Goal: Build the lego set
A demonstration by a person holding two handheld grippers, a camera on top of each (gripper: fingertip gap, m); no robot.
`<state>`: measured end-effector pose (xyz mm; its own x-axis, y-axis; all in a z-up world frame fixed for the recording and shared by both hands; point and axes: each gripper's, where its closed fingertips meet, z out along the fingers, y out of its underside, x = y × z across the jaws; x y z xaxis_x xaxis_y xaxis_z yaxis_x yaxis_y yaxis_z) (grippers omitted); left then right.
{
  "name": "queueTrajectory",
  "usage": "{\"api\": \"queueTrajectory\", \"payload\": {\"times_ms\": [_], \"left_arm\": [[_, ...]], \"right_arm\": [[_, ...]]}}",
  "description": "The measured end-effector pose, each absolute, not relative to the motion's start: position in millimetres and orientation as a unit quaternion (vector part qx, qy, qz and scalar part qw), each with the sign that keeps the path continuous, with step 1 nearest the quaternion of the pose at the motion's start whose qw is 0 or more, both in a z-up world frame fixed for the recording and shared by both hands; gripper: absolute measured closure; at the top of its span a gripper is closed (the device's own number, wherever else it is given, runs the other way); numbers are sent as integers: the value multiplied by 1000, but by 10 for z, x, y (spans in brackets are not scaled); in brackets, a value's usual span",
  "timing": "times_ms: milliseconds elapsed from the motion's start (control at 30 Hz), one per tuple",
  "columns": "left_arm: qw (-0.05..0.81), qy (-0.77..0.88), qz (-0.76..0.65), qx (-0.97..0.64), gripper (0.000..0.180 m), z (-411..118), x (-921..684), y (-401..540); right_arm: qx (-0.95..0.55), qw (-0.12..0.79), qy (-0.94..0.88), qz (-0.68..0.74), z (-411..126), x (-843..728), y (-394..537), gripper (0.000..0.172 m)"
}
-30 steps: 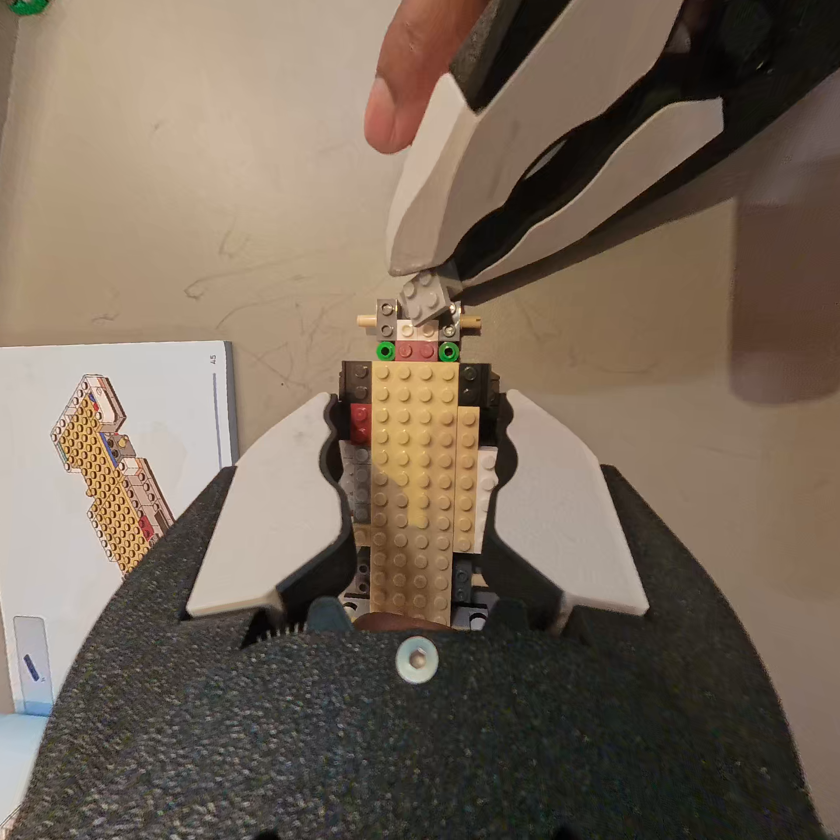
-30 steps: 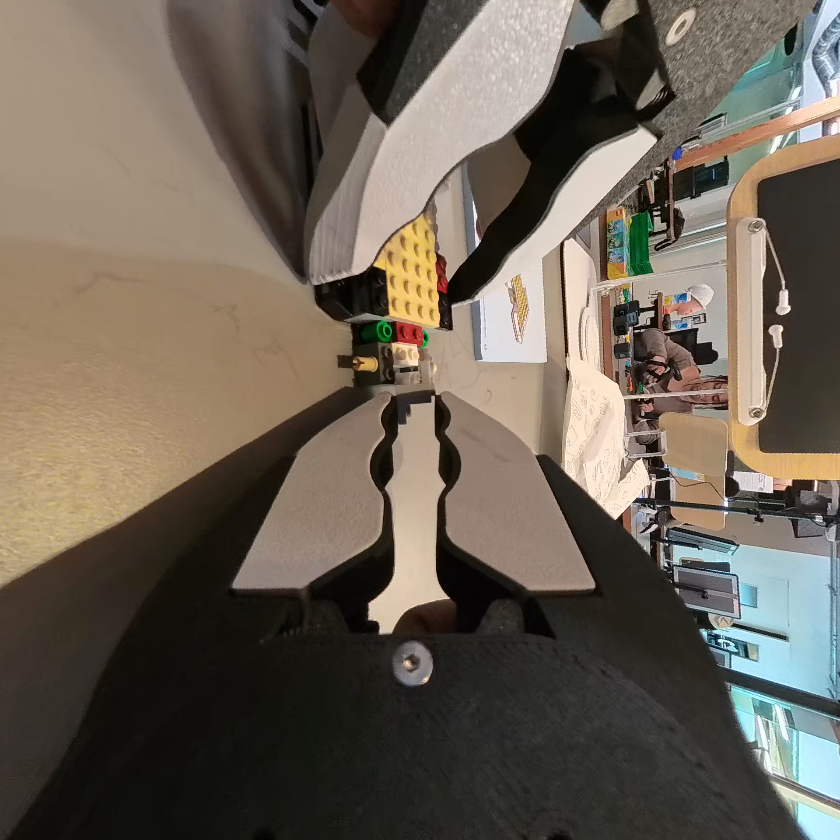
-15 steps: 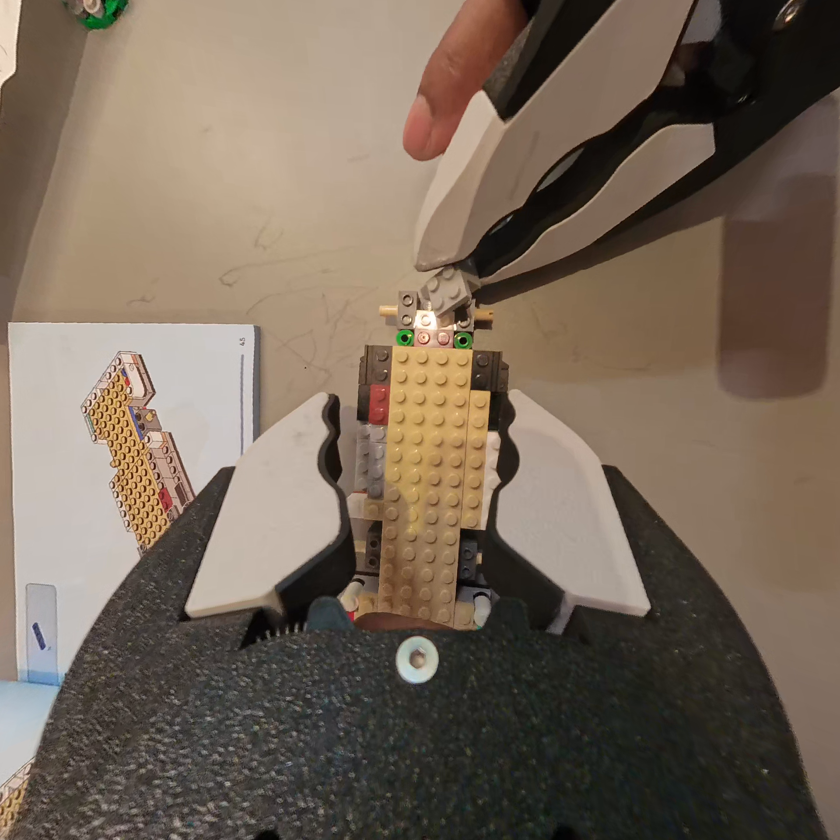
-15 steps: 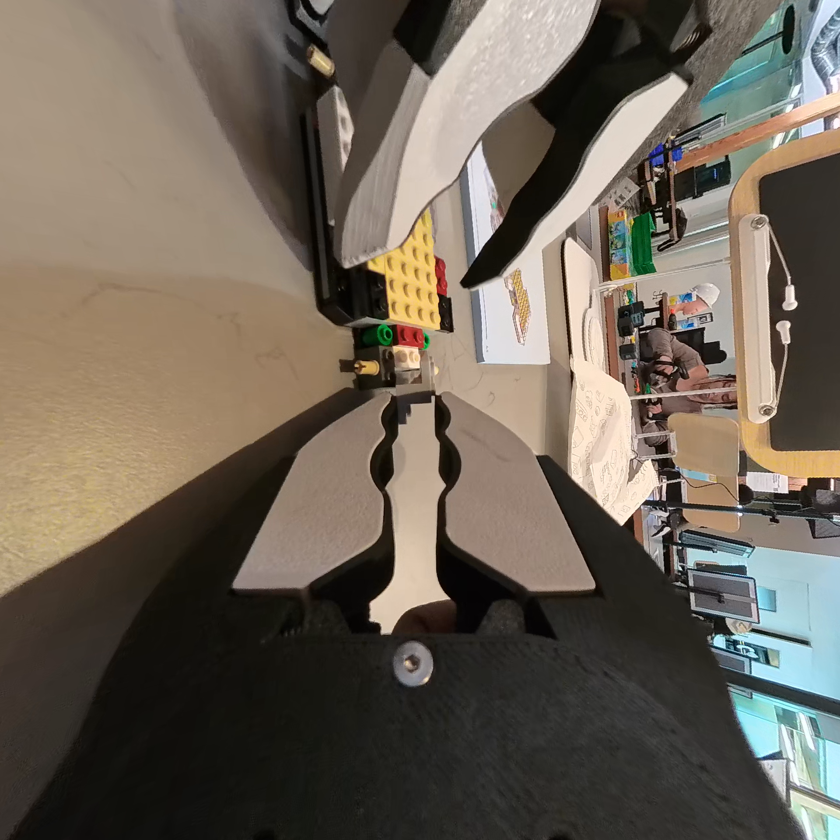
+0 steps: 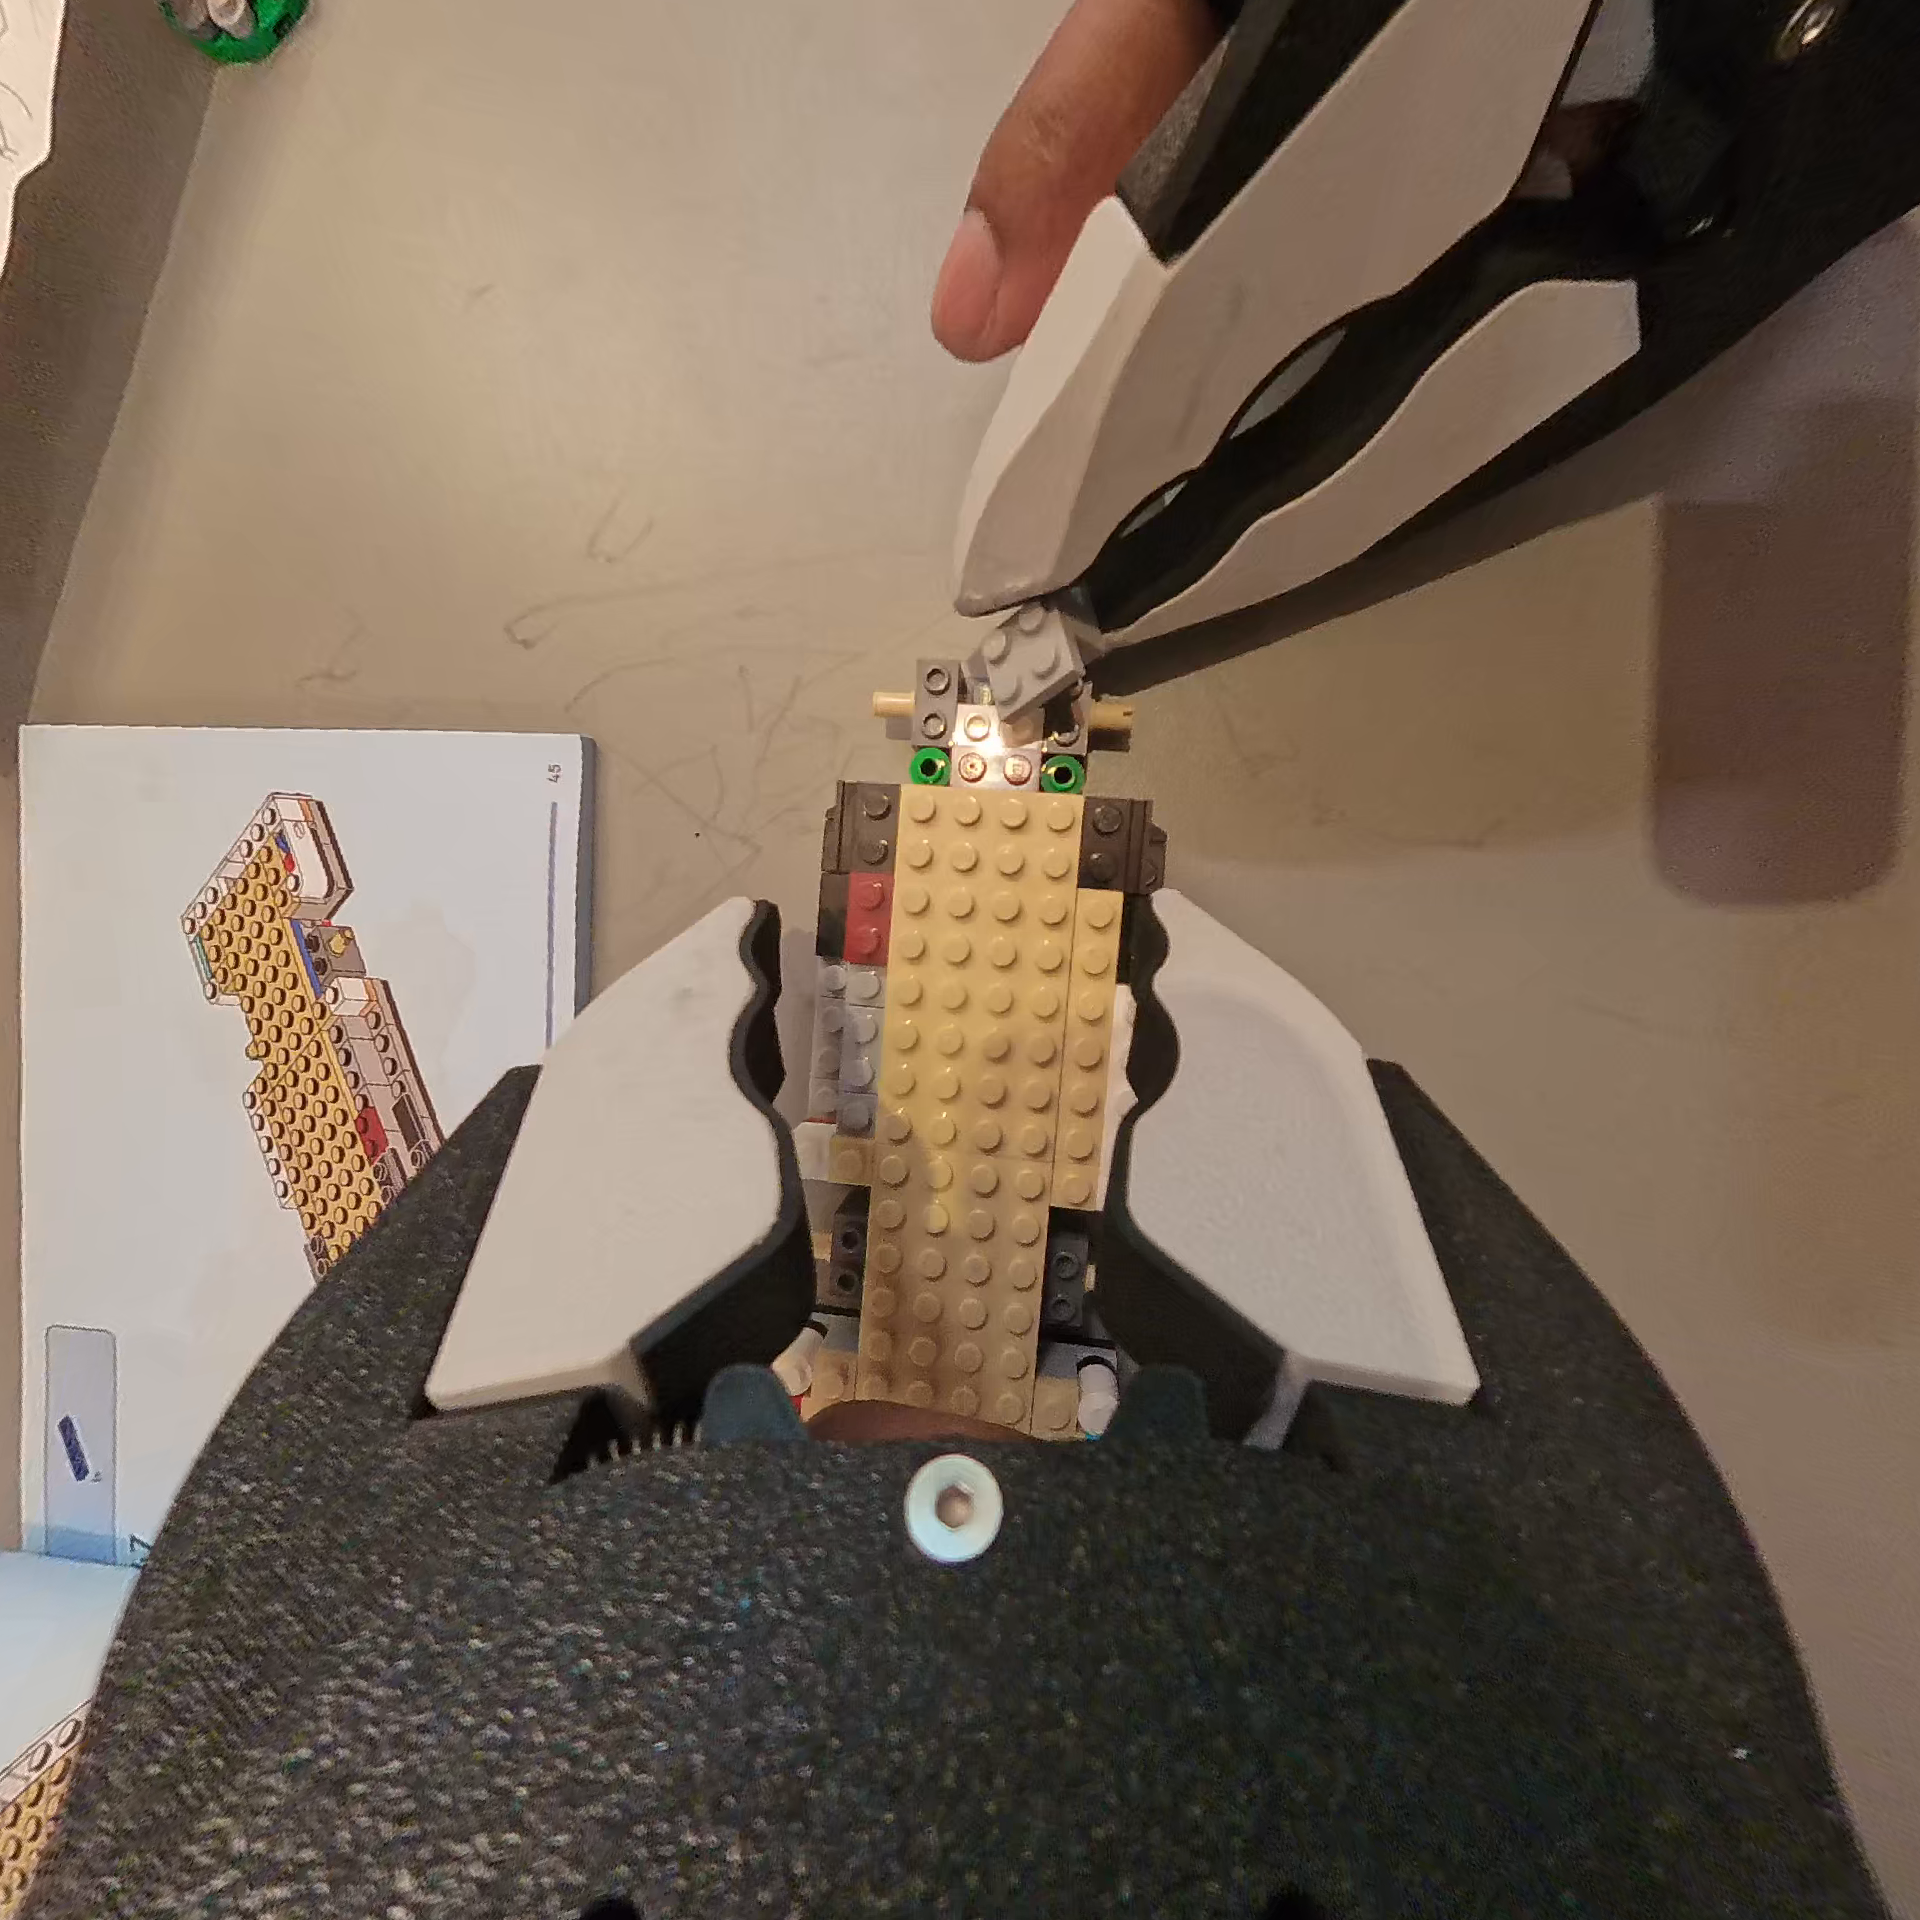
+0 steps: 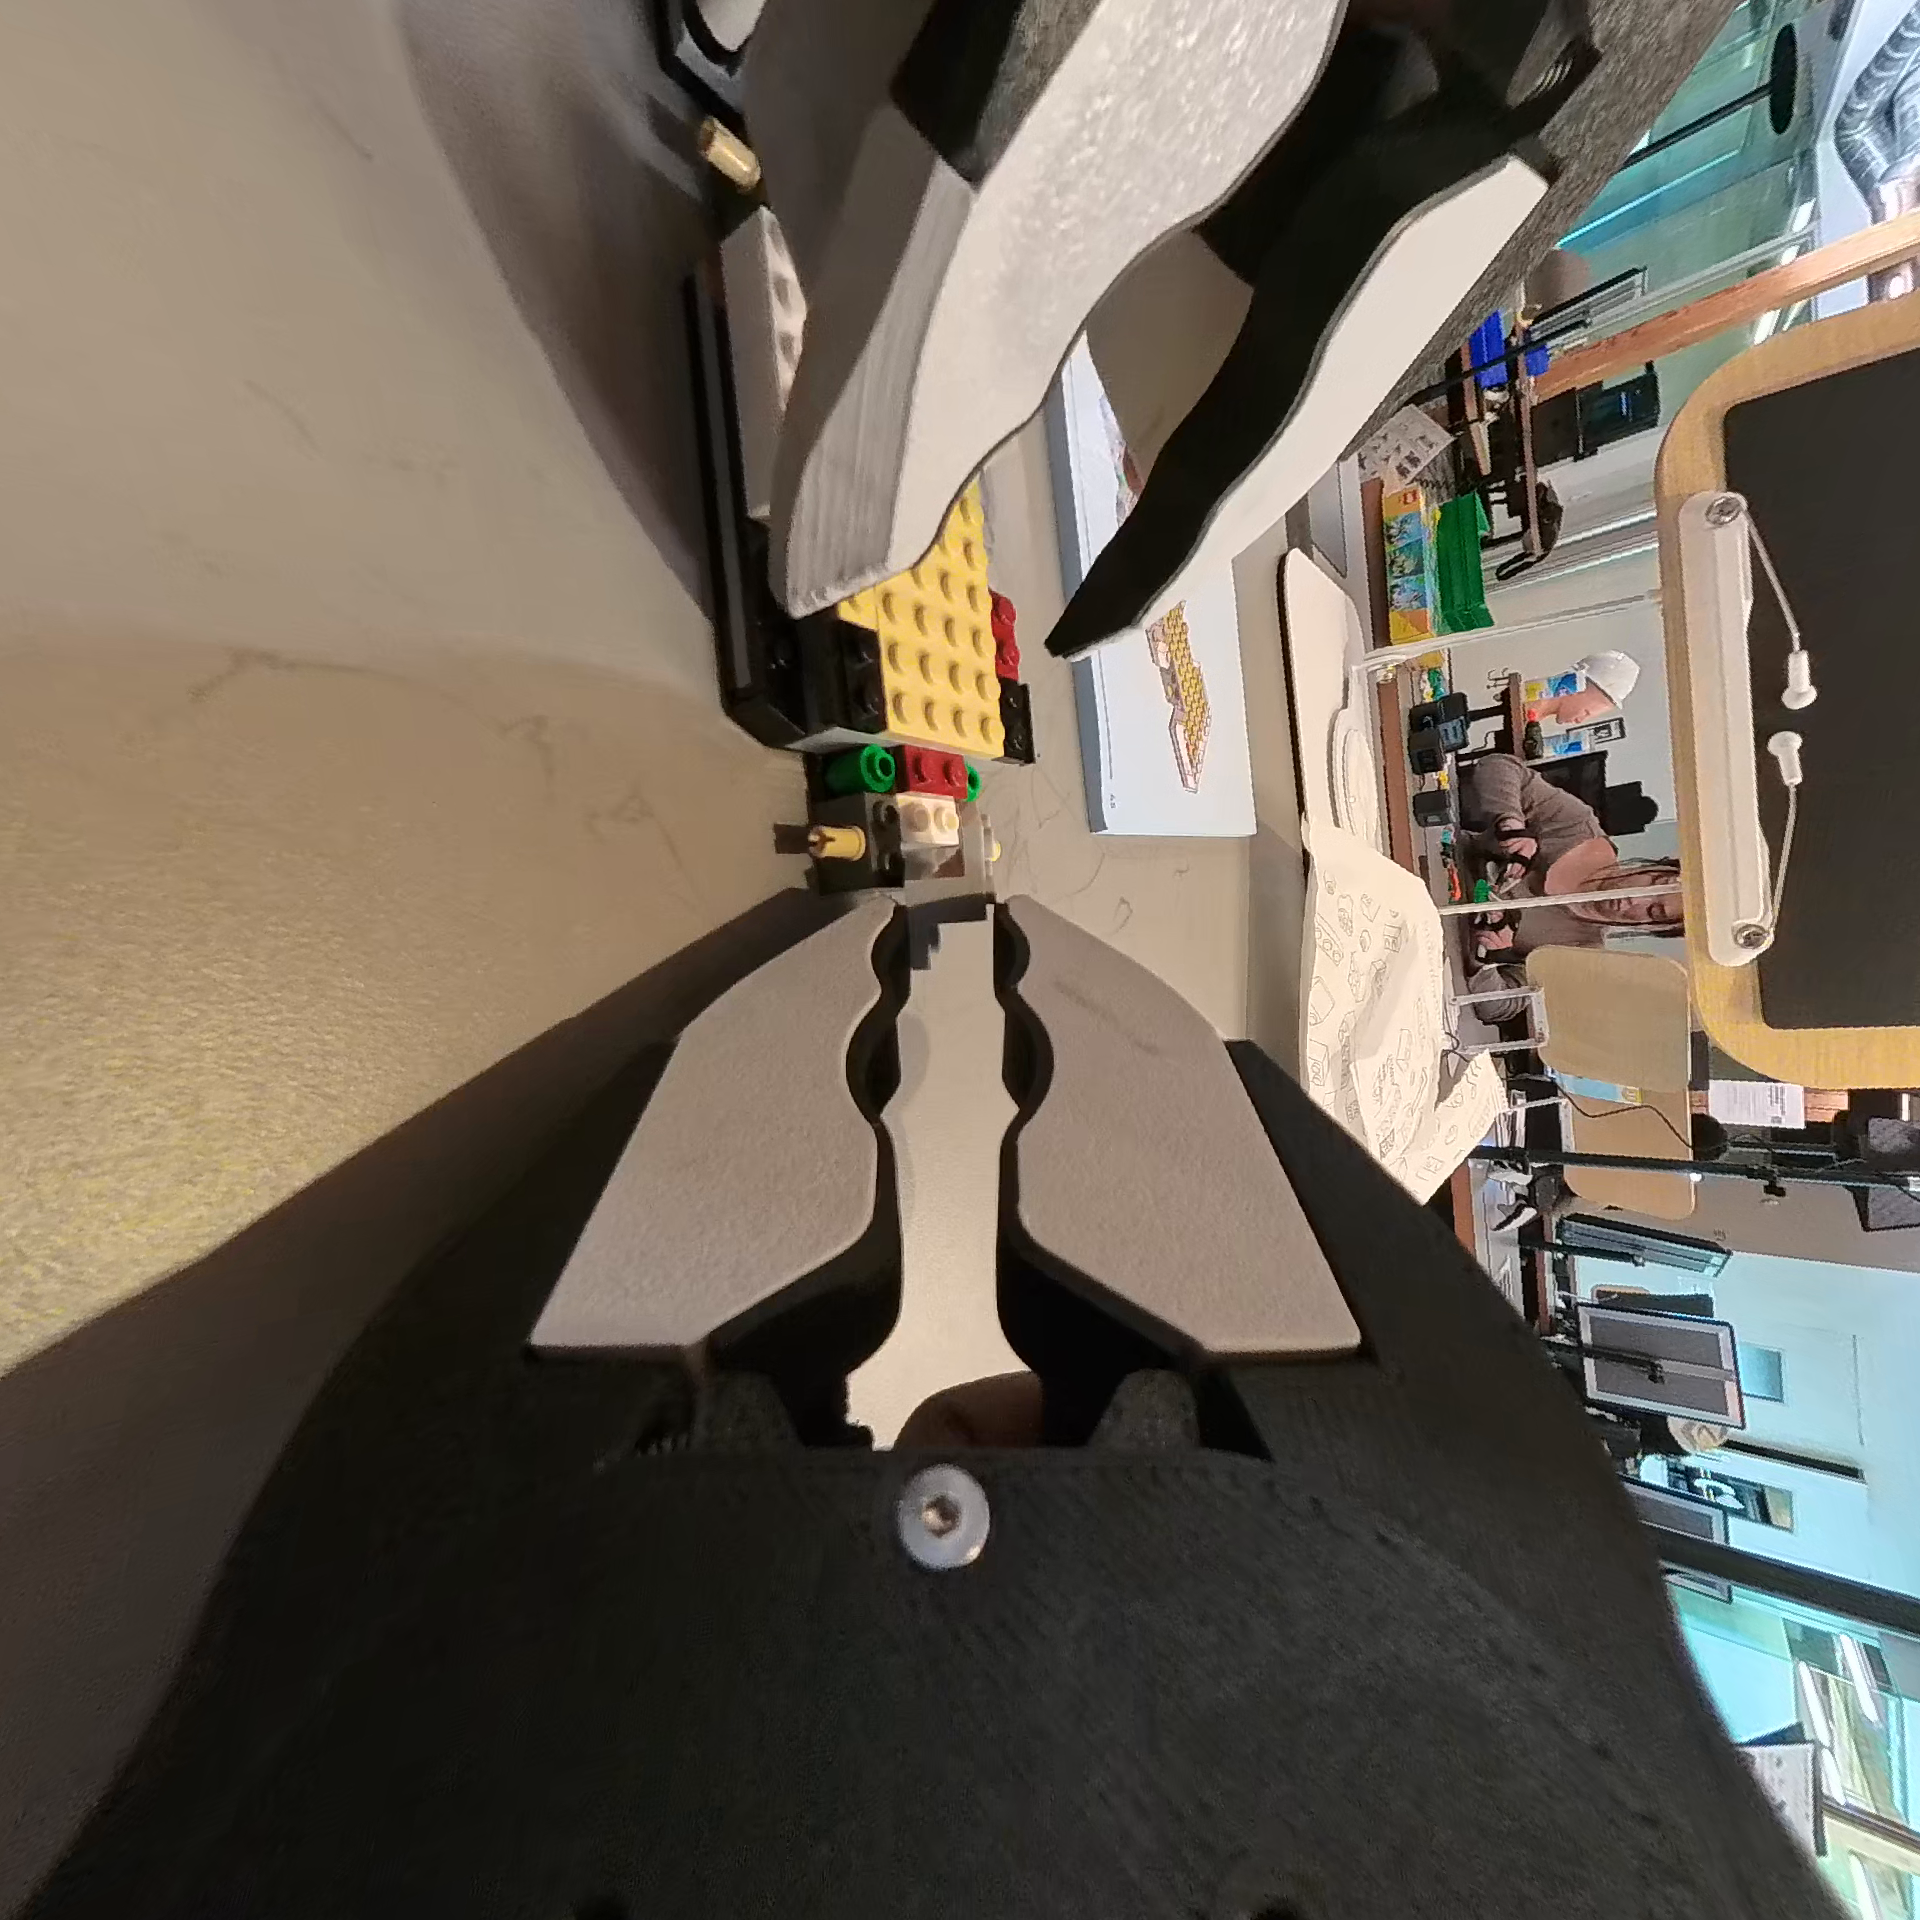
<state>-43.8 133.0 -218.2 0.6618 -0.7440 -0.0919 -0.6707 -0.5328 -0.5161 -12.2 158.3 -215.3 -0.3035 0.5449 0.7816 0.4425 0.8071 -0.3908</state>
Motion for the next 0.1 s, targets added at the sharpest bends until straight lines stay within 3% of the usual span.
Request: {"api": "queueTrajectory", "payload": {"times_ms": [33, 100], "left_arm": [[263, 405, -70, -873, 115, -2182, -436, 1330], [264, 405, -70, -873, 115, -2178, -435, 1330]], "right_arm": [[-306, 505, -806, 51, -2150, -122, 1584, 157], [-306, 505, -805, 51, -2151, -126, 1585, 157]]}}
